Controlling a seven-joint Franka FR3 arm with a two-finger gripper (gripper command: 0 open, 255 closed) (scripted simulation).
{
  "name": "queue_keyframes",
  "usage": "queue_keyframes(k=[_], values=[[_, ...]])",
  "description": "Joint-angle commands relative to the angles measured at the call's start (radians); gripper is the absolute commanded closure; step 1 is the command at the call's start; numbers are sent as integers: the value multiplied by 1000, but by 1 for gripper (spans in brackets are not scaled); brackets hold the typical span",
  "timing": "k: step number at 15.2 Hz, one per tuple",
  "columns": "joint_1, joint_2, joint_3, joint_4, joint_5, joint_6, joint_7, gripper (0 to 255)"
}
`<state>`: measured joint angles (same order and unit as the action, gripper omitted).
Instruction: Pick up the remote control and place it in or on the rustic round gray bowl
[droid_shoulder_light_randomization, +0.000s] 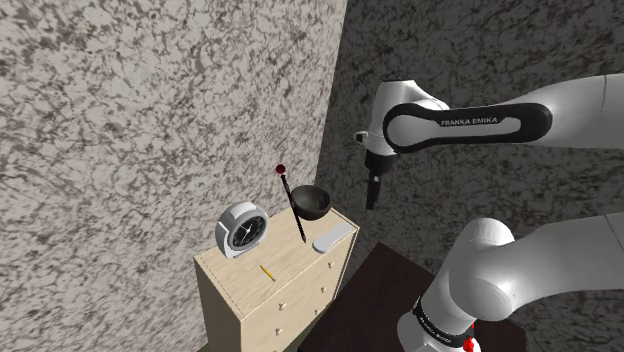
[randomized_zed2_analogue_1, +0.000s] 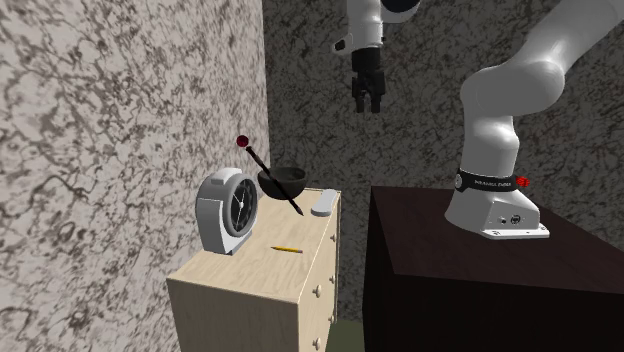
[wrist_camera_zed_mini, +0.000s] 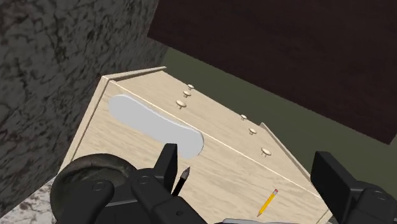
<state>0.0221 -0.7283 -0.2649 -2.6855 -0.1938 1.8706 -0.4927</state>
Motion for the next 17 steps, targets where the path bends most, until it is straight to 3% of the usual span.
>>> queue_keyframes(k=[1,7,11,14,17], values=[[9,43,-53,-36,-39,92,-103,0],[58,239,-214,-72,-114,356,-395,0],[128,424,-326,-55,-95,543,-617,0],[205,587,-406,-24,4,679,-831,0],[271,774,-436,23,235,792,-1128,0]])
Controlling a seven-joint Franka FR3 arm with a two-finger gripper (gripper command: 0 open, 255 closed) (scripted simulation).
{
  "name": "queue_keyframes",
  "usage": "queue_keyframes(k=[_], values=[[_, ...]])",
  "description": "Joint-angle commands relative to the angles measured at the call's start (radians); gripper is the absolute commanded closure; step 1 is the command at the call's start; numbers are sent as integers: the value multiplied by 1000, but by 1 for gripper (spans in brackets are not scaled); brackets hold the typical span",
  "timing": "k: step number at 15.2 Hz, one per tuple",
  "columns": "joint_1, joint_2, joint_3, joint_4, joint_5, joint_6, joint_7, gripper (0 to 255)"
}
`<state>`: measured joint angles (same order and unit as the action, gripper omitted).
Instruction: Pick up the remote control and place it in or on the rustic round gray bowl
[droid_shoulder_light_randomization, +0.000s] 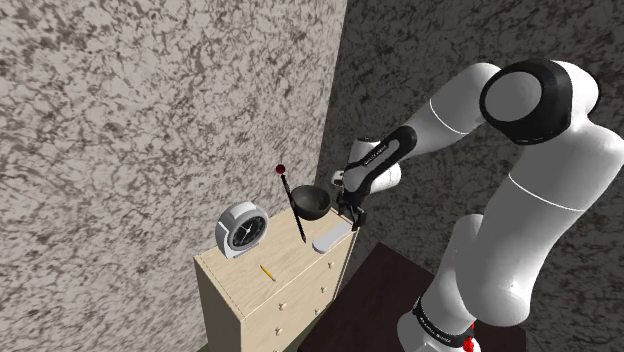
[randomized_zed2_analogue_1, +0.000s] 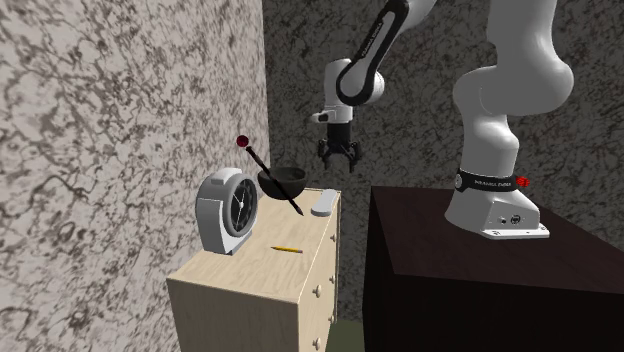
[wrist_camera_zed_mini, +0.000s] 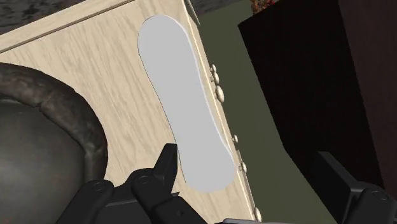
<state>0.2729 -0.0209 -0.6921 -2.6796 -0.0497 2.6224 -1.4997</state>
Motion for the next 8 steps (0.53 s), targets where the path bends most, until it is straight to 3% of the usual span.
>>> queue_keyframes(k=[1,4,6,8], values=[[19,129,11,39,189,67,-235,0],[-73,291,148,117,421,123,-526,0],[-153,371,245,170,498,152,-657,0],[-180,402,280,178,529,173,-681,0]])
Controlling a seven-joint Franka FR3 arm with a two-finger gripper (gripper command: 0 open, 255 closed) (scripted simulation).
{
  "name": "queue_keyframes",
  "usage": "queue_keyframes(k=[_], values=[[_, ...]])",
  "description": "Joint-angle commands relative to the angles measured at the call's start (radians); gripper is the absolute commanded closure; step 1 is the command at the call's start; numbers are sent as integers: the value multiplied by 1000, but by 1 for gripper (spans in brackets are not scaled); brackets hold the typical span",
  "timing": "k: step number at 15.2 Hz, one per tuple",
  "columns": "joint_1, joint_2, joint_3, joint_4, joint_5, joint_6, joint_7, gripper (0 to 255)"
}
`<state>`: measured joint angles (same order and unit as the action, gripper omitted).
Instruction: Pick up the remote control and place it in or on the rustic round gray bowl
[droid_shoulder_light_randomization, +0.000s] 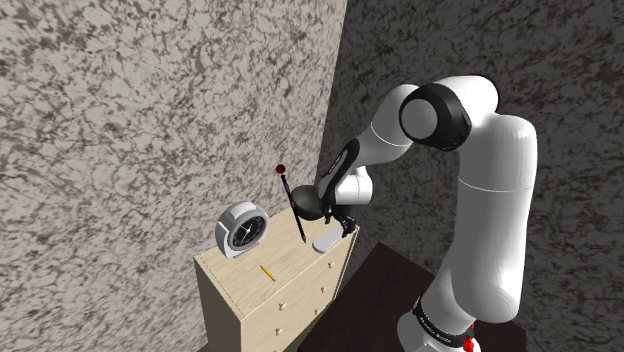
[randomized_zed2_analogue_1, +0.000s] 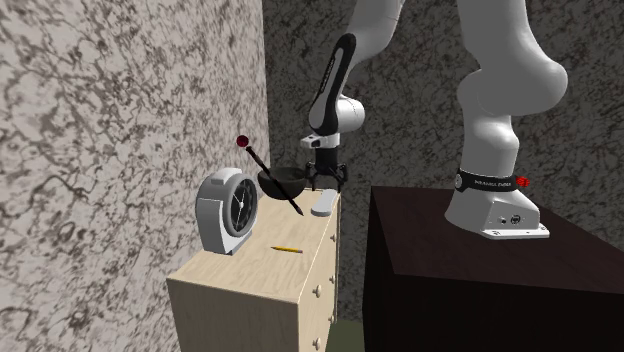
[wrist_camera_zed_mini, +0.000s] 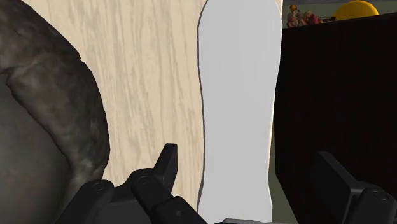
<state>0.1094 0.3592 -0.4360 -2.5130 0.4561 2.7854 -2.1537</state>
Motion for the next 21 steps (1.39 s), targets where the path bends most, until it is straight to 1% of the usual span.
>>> queue_keyframes(k=[1,6,13,14,21], values=[[-30,37,40,16,39,21,-38,0],[-85,106,110,41,107,68,-91,0],[-84,107,110,41,108,68,-92,0],[-84,106,108,41,107,67,-92,255],[-84,105,107,42,105,65,-91,255]])
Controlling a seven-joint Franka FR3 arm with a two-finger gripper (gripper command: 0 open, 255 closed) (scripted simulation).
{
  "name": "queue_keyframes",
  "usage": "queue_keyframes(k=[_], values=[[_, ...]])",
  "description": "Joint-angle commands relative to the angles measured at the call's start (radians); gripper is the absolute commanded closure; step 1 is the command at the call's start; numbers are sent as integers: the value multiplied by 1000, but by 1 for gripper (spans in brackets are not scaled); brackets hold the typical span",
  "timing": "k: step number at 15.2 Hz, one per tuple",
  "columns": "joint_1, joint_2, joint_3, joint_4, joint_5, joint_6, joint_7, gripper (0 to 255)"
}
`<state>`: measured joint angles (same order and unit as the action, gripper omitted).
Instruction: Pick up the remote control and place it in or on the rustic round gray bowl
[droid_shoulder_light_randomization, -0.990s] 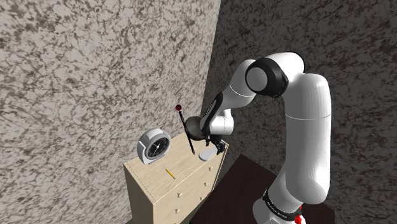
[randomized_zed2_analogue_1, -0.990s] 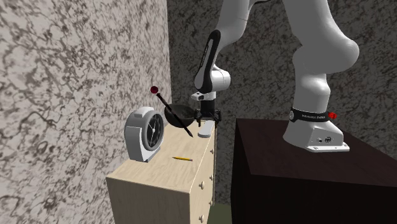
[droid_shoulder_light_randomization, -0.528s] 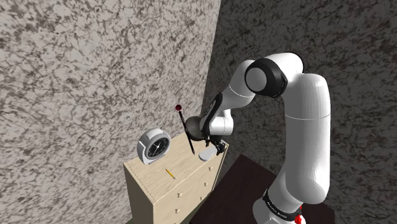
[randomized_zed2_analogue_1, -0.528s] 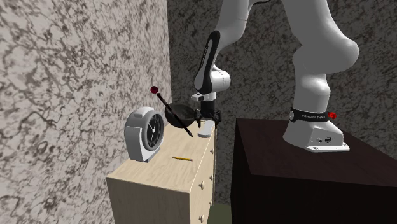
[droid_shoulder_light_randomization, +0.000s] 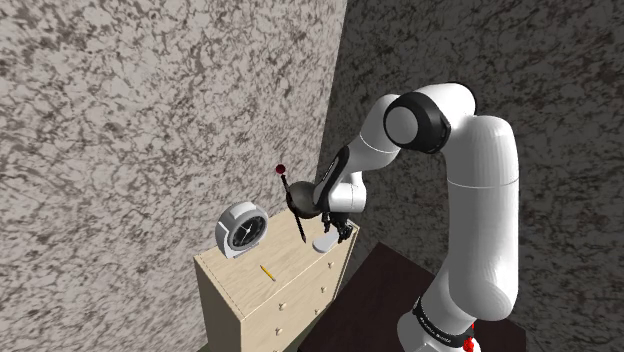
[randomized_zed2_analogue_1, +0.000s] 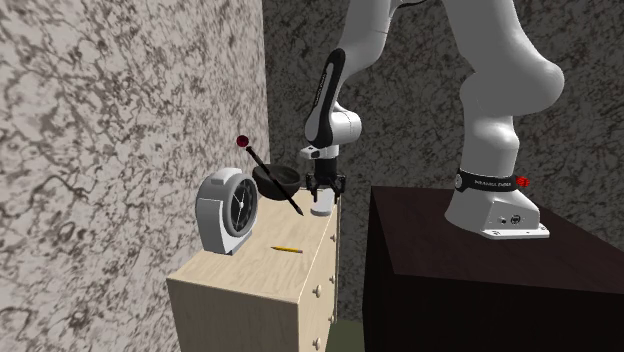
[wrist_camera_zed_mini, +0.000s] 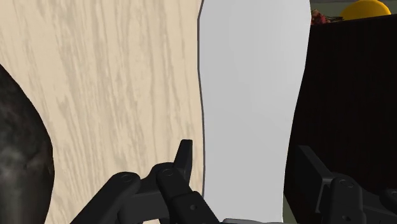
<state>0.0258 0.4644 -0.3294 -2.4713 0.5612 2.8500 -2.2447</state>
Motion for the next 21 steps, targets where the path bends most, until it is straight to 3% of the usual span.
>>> queue_keyframes(k=[1,9,21], values=[[0,0,0,0,0,0,0,255],[87,-107,-108,-39,-104,-69,82,255],[208,-303,-277,-75,-353,-201,263,255]])
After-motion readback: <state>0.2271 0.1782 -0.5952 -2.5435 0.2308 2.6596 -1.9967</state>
